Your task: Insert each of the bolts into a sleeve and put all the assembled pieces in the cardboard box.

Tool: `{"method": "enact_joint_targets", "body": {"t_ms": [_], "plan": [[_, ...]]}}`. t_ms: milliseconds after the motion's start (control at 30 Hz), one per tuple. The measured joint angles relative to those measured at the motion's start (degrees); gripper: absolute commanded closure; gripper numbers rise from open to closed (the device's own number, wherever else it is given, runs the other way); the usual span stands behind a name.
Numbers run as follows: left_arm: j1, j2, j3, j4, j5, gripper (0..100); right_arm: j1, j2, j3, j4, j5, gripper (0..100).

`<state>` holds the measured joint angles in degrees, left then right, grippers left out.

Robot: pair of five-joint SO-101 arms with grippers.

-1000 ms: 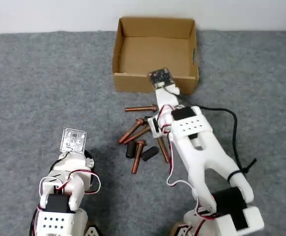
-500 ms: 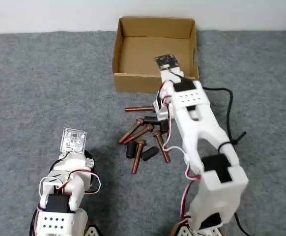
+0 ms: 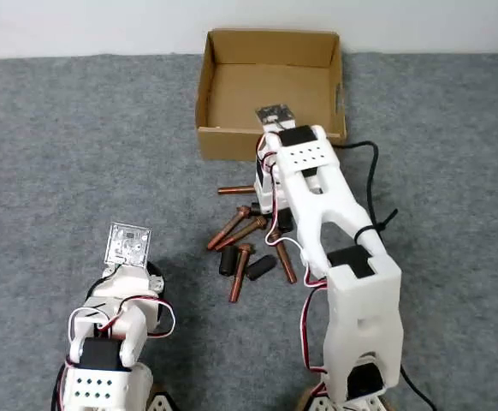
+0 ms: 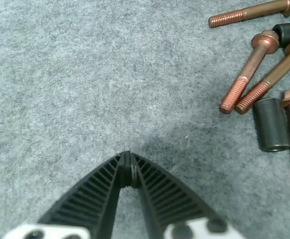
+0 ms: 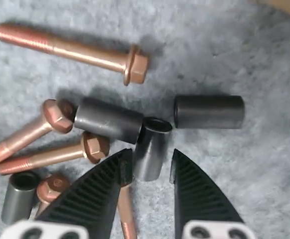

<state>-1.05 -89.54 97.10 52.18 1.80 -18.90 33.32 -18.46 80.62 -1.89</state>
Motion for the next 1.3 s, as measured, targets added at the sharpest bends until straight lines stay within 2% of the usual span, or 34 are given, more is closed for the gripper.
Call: {"method": "enact_joint_targets", "body": {"t_ms": [400, 533, 767, 1000, 1300], "plan": [[0.0, 0.0, 0.0, 0.0, 0.0, 99, 0.7, 5.2, -0.5, -1.6, -0.2, 89.0], [0.0, 0.0, 0.0, 0.0, 0.0, 99, 1.3, 5.9, -0.7, -2.2, -0.2, 99.7], [0.0, 0.0, 0.0, 0.0, 0.0, 99, 2.2, 4.0, -0.6, -1.8, -0.2, 99.1], [0.0, 0.0, 0.0, 0.0, 0.0, 99, 1.2, -7.4, -0.5, 7.0, -0.3, 99.1], [0.0, 0.0, 0.0, 0.0, 0.0, 99, 1.0, -26.3, -0.5, 19.7, -8.0, 99.1]]}}
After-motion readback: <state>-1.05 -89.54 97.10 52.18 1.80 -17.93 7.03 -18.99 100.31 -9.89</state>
